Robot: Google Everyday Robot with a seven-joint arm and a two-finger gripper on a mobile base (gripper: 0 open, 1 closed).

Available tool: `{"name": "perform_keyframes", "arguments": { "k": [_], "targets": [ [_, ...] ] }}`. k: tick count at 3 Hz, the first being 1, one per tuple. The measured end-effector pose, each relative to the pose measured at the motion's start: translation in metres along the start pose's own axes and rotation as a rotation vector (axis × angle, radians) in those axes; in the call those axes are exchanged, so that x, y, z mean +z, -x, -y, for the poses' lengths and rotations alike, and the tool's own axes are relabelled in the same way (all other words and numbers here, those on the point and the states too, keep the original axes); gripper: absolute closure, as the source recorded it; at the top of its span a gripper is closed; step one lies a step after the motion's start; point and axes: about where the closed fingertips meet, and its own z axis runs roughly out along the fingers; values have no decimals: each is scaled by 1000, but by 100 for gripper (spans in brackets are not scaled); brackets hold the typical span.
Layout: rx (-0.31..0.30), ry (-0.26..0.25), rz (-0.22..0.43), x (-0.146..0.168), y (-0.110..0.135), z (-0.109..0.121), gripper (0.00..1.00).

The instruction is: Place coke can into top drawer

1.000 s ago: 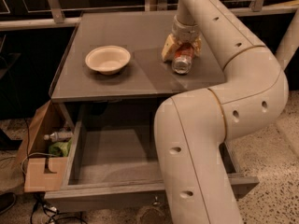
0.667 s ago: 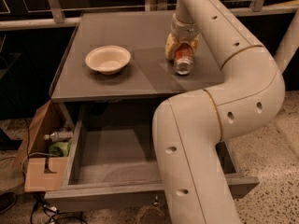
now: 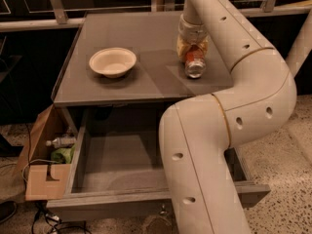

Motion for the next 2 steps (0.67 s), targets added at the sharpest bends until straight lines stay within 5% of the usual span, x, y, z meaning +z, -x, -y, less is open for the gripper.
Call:
{"name": "perform_keyframes", "arguments": {
  "k": [1, 2],
  "targets": [
    [-6, 6, 13, -1, 3, -1, 100],
    [-82, 69, 97, -30, 3, 11, 100]
  ]
}}
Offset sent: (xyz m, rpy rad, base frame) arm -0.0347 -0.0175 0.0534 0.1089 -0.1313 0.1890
